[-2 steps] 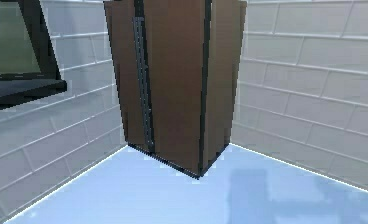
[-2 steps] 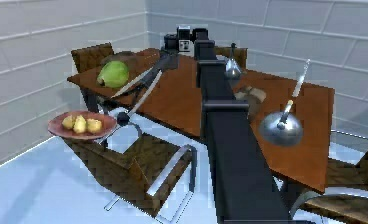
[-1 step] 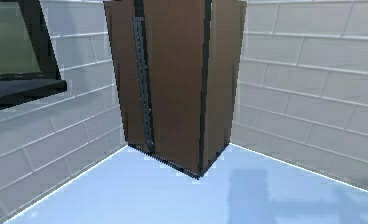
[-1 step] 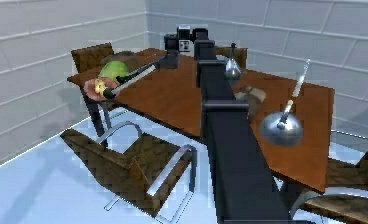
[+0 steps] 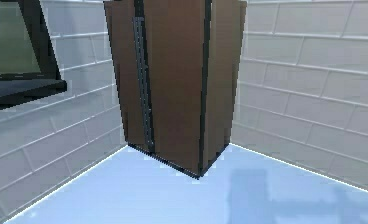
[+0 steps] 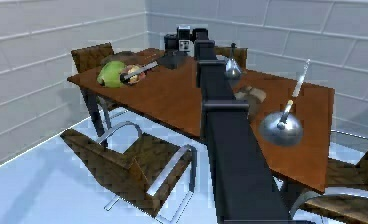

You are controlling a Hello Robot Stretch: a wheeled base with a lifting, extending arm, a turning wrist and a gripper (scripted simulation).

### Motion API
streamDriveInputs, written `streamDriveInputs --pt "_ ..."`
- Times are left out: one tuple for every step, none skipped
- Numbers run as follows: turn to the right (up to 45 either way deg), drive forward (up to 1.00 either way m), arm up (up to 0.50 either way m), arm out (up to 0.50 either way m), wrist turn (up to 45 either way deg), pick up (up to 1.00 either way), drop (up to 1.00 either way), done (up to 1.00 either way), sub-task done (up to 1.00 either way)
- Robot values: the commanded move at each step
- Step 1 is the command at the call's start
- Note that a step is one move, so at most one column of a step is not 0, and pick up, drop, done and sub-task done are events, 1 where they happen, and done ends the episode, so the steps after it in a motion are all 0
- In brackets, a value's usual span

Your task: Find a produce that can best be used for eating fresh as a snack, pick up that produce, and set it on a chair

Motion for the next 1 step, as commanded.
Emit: streamDriveInputs --pt "0.0 0.0 -0.36 0.0 0.0 0.0 0.0 0.0 0.0"
